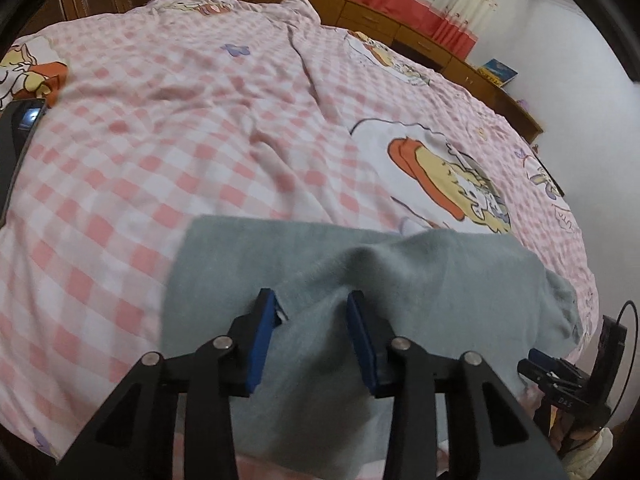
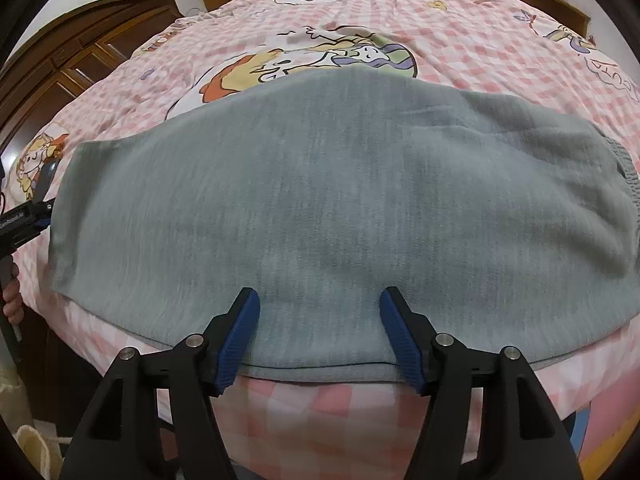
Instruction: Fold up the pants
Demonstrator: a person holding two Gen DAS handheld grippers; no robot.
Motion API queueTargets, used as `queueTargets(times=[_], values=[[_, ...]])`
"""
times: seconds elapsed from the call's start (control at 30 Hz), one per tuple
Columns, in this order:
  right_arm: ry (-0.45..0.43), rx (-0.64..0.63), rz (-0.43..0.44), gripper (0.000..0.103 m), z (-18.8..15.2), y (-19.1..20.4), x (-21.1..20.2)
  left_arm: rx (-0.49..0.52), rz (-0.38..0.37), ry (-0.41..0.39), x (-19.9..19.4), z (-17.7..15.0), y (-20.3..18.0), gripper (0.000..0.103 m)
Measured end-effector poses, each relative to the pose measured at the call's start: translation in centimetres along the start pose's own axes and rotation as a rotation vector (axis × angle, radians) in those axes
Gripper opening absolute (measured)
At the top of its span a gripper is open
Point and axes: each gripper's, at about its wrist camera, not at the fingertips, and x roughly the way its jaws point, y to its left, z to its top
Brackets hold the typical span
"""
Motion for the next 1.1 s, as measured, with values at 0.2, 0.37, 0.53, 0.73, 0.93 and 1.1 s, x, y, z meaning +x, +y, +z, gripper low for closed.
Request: queueTargets(times=[0.2,0.37,0.53,0.73,0.93,1.1], values=[[-0.01,-0.002,0.01,0.065,-0.1,-0.1,0.0,0.027,0.043,-0.019,0.6,-0.5,-1.3,0.031],[-0.015,-0.001,0.018,0.066,-0.2,-0.2,-0.1,0.019,0.055,-0.076,-0.7,-0.3,-1.3,0.011],[-0.022,-0.002,0.016,0.066,-0.3,-0.1,-0.1,-0.003,0.183,-0.15,-3.0,1.1,0.2,0.011],[-0.024,-0.005,0.014,0.066,-0.3,0.0,-0.2,0.072,0.258,-0.054,-0.1,1.9,0.6,0.016],[-0.026,-0.006,0.013,0.066,-0.3,0.0,-0.2,0.078,0.424,-0.089,-0.2,0.6,1.0,0.067],[-0.029,-0.007,0.015,0.066,-0.4,-0.1,-0.2,0.014,0.41,-0.107,-1.5,0.4,2.4,0.072]])
